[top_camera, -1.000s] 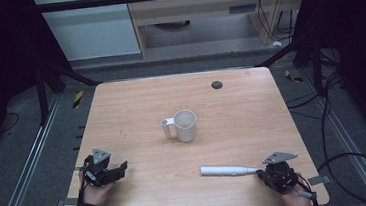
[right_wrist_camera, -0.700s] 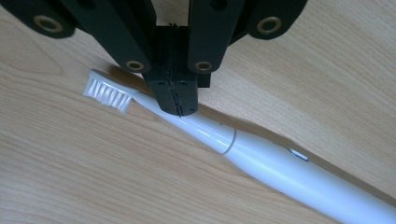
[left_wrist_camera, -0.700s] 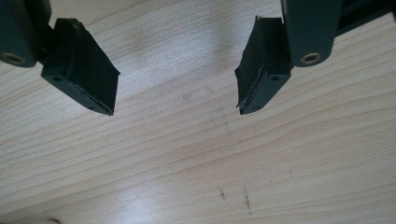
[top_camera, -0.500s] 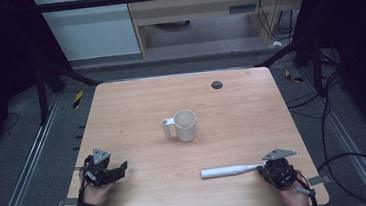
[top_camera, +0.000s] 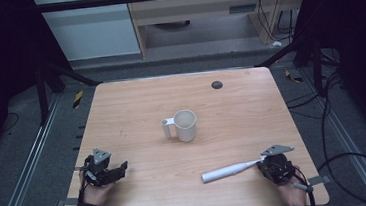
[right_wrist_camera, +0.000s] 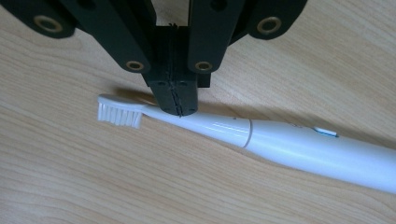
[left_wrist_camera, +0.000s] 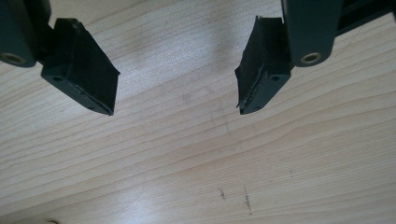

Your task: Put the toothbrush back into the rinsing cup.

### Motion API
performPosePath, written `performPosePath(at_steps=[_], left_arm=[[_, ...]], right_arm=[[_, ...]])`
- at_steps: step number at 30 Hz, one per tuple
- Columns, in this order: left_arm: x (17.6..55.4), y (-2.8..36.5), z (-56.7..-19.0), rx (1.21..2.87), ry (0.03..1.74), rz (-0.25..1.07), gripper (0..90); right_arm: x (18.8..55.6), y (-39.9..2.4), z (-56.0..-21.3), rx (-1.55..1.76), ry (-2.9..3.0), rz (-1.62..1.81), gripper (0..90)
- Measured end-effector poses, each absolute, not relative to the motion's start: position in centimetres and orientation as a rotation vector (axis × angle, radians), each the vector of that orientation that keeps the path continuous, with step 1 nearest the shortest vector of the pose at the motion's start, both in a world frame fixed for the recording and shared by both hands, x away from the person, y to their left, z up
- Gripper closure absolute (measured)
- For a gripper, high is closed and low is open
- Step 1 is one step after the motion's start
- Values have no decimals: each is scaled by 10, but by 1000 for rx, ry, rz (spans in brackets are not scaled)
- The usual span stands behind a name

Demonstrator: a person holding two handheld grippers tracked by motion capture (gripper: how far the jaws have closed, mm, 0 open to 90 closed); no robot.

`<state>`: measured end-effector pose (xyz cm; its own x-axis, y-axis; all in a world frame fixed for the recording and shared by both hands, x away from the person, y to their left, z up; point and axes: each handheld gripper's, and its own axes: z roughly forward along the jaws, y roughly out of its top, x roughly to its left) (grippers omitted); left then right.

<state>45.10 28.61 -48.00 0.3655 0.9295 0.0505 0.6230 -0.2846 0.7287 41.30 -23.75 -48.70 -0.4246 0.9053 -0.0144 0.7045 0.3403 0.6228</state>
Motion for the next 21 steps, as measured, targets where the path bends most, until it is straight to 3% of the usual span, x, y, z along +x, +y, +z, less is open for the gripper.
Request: performPosePath(at_steps=[21], left_arm=[[451, 285, -480, 2016, 1338, 640, 282]], right_arm=[[430, -237, -491, 1424, 2248, 801, 900]])
